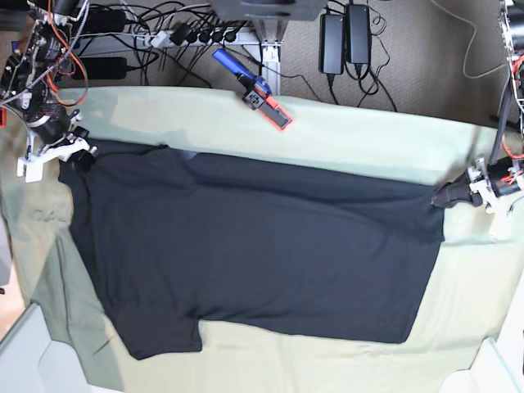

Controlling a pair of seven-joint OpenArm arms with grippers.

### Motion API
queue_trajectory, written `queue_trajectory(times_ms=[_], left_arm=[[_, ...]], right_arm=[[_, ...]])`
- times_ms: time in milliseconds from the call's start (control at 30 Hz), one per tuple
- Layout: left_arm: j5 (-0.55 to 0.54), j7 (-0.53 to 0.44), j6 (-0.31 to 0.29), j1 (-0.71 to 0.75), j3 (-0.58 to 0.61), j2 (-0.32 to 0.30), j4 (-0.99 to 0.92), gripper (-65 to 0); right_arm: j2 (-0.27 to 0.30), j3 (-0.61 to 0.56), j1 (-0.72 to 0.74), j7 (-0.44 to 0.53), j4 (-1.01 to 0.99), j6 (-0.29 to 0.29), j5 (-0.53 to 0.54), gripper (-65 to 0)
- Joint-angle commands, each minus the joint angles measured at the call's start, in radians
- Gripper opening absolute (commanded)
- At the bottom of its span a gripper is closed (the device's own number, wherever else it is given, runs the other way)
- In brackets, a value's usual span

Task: Fold the T-shirt properly
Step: 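Pull the folded shirt taut between both grippers and lay it flat, then release and move the right gripper to the shirt's sleeve edge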

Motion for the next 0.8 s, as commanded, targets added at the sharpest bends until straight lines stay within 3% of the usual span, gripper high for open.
queue_trajectory(times_ms=[0, 333, 733, 767], left_arm=[[-0.023, -0.011, -0.003, 0.002, -0.015, -0.035, 0.040, -65.0], [-0.023, -0.010, -0.003, 0.175, -0.024, -0.082, 0.198, -65.0], [-0.042, -0.005, -0.003, 0.211, -0.024, -0.082, 0.210, -65.0], [-0.039, -0.010, -0.003, 0.211, -0.024, -0.082, 0.210, -58.0]], right_arm=[[0.026, 0.008, -0.011, 0.021, 0.026, 0.060, 0.008, -65.0], [0.075, 0.008, -0.099, 0.021, 0.051, 0.060, 0.011, -65.0], [0.091, 0.013, -0.121, 0.036, 0.051, 0.060, 0.003, -65.0], [0.091, 0.013, -0.121, 0.054, 0.051, 0.060, -0.008, -65.0]])
